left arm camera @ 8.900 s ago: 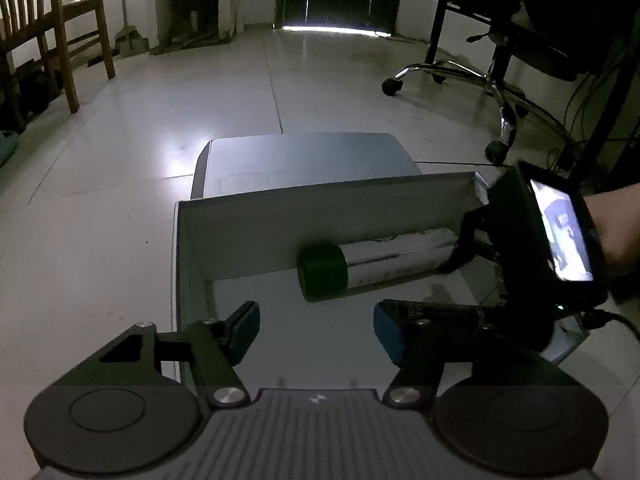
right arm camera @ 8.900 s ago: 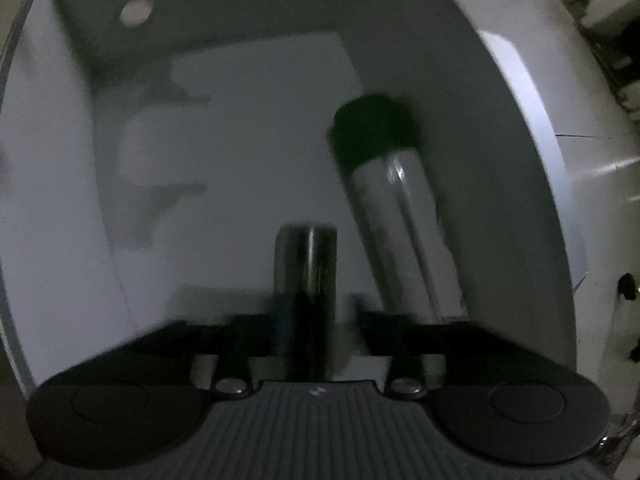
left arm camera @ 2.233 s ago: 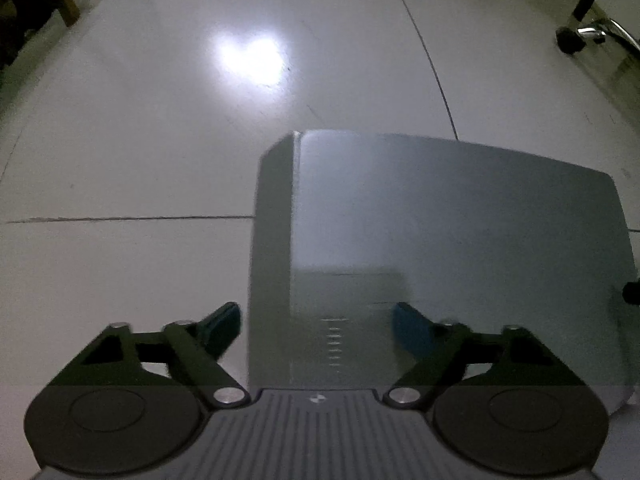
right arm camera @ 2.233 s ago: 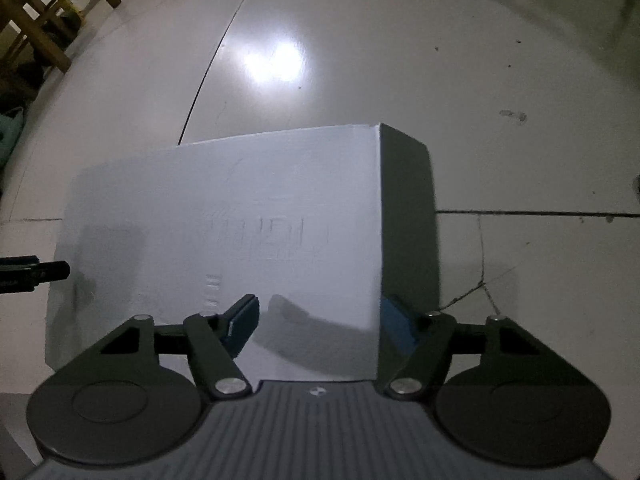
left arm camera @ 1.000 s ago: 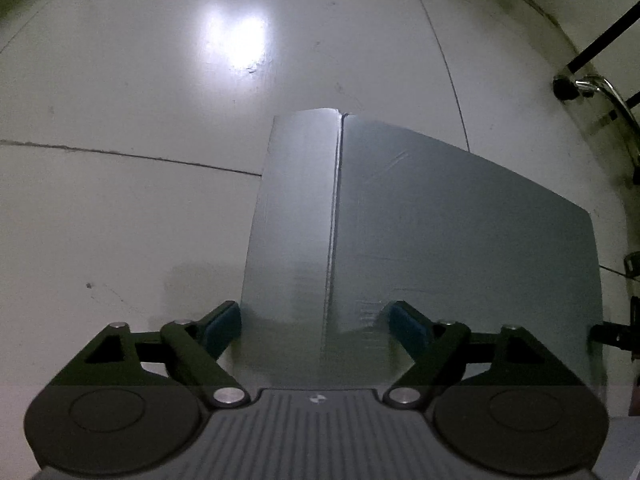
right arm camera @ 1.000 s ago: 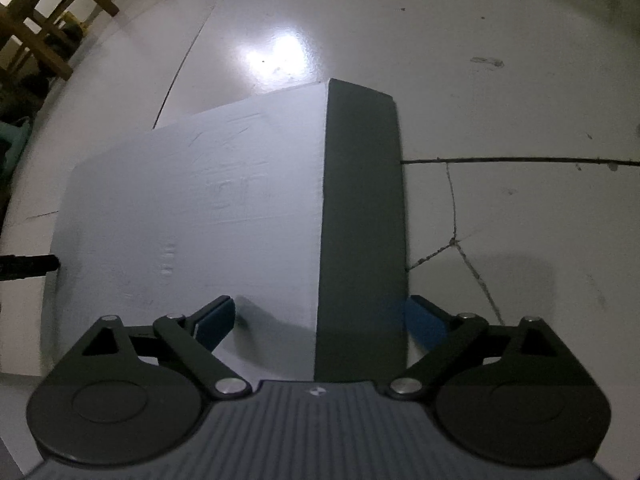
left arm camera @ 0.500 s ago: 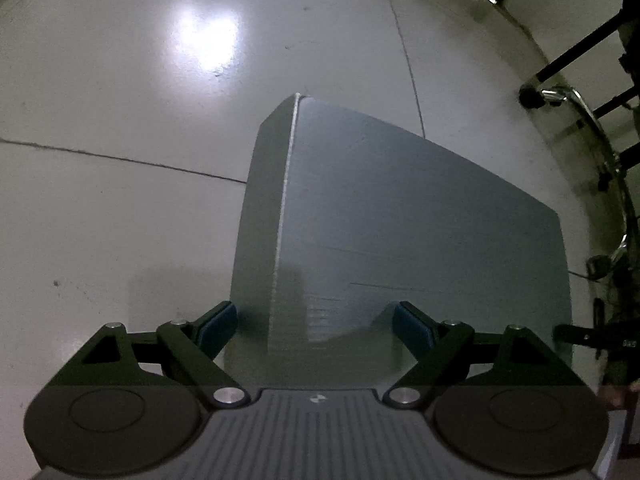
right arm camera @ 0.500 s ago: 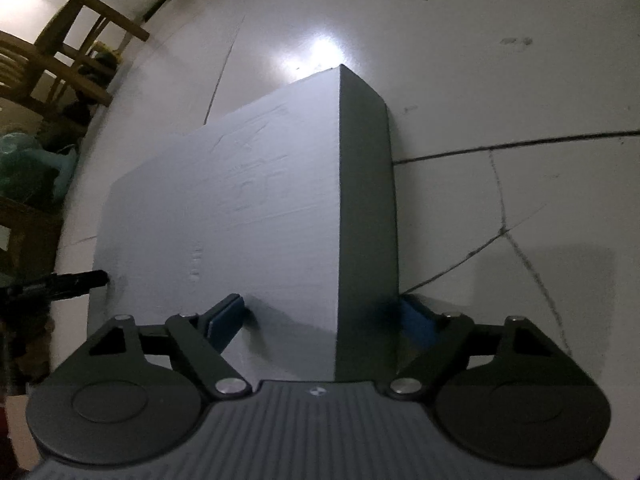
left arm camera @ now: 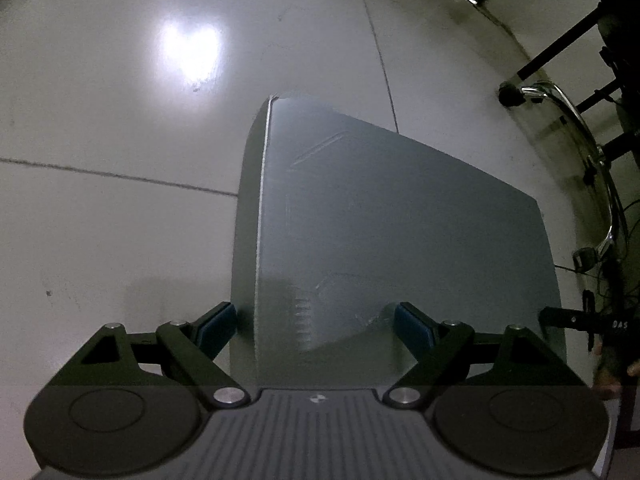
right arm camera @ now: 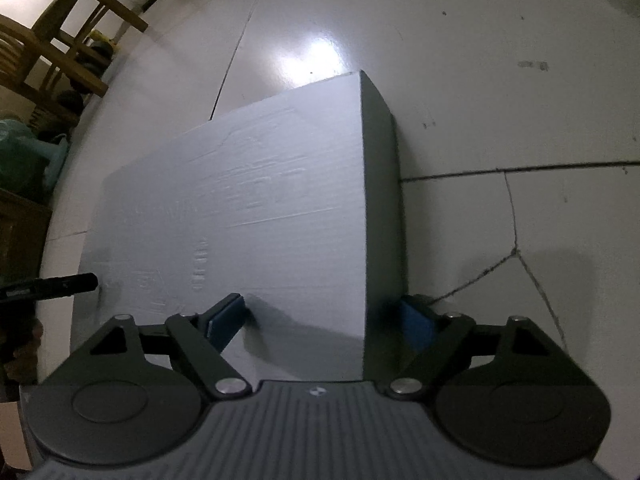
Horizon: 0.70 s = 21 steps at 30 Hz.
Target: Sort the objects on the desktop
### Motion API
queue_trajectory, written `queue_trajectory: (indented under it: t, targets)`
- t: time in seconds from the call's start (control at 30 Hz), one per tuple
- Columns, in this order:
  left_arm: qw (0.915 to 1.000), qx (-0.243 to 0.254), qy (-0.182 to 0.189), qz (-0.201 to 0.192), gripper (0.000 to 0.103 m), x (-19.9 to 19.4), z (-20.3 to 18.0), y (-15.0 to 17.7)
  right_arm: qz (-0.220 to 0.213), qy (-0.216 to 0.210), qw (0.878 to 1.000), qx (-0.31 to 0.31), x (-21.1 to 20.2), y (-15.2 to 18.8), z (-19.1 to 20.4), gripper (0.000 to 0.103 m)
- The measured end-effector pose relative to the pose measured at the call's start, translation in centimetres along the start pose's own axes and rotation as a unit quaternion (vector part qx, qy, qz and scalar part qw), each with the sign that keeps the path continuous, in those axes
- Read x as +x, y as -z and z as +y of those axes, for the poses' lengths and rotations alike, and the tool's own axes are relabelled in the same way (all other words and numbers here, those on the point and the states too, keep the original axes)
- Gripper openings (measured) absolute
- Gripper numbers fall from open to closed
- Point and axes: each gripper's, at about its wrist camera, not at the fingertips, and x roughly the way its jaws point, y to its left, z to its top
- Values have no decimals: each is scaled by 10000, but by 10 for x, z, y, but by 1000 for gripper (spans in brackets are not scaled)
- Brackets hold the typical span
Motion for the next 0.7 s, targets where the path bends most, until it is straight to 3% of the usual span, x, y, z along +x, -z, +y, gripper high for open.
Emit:
queue_trajectory:
  t: [0.47,0.7]
  targets:
    - [9996,193,-99,-204,84,-10,-19,-15,-204,143,9997,-42,-9,-7,10,89]
    - [9991,286,-150,-288,84,-32,-6,-2,-246,172,9995,-104,-14,-5,8,89]
